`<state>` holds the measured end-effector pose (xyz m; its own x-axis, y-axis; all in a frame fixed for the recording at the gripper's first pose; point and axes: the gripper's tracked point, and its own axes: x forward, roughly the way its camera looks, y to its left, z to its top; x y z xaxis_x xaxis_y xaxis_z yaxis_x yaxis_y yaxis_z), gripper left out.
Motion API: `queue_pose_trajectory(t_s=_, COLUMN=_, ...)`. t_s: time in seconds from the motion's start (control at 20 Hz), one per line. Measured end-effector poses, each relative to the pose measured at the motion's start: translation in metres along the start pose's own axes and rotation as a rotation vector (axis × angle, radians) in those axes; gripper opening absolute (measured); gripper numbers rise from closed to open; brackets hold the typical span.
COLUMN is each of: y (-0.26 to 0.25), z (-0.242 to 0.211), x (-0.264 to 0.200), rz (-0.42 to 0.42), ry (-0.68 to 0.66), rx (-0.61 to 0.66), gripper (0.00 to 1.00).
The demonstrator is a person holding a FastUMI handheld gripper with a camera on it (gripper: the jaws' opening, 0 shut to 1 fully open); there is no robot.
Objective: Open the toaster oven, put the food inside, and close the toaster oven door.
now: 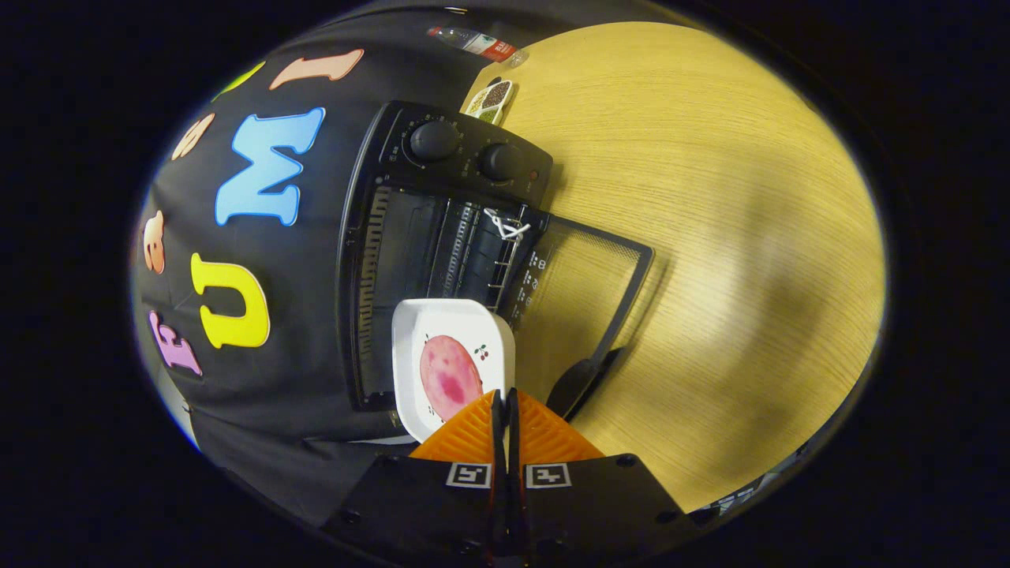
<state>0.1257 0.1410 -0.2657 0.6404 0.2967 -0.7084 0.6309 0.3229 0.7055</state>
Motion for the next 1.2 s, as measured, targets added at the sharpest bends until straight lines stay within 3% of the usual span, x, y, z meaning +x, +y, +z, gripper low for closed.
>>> queue_pose_trajectory(t_s=0.5, y=0.023, z=0.023, x=0.055, rz=-0.009, ry=-0.096, rx=0.121, gripper=0.02)
queue_pose_trajectory(t_s=1.2, y=0.049, z=0.038, x=0.093, rz=0.026, ry=-0.248, rx=0.243, gripper=0.04)
